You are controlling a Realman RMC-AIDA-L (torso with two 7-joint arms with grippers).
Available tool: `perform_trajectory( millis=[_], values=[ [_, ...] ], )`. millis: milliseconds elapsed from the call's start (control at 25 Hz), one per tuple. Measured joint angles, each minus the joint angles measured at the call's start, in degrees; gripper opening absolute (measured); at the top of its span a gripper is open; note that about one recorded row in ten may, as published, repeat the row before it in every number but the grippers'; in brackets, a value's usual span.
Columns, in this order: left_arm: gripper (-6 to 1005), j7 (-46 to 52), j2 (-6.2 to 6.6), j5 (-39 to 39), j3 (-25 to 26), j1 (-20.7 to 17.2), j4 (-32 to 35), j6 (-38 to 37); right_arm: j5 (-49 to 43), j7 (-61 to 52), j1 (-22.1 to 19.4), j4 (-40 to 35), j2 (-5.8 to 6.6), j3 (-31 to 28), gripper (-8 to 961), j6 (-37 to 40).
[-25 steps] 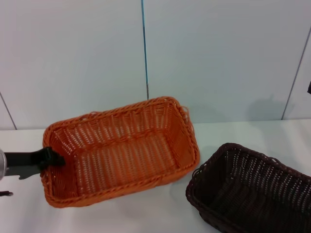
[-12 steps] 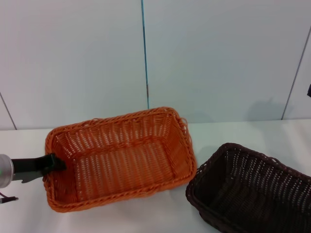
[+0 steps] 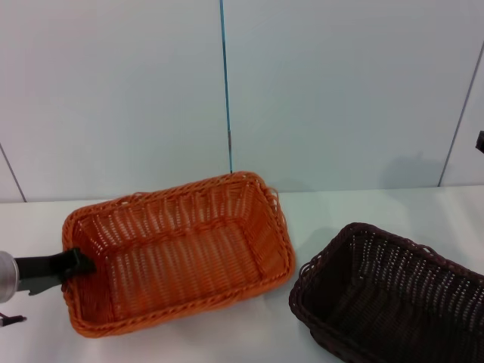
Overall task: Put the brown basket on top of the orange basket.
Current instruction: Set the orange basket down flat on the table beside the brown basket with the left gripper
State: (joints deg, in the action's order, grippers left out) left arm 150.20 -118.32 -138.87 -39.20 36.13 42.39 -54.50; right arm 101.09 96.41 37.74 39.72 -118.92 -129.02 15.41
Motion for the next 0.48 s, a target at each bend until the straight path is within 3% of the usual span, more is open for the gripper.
perform_trajectory(
  millis=[480],
  values=[
    [140, -0.2, -0.50, -0.2, 0.0, -0.2, -2.5, -0.1, 0.0, 0.0, 0.1, 0.0, 0.01, 0.0, 621, 0.0]
  ],
)
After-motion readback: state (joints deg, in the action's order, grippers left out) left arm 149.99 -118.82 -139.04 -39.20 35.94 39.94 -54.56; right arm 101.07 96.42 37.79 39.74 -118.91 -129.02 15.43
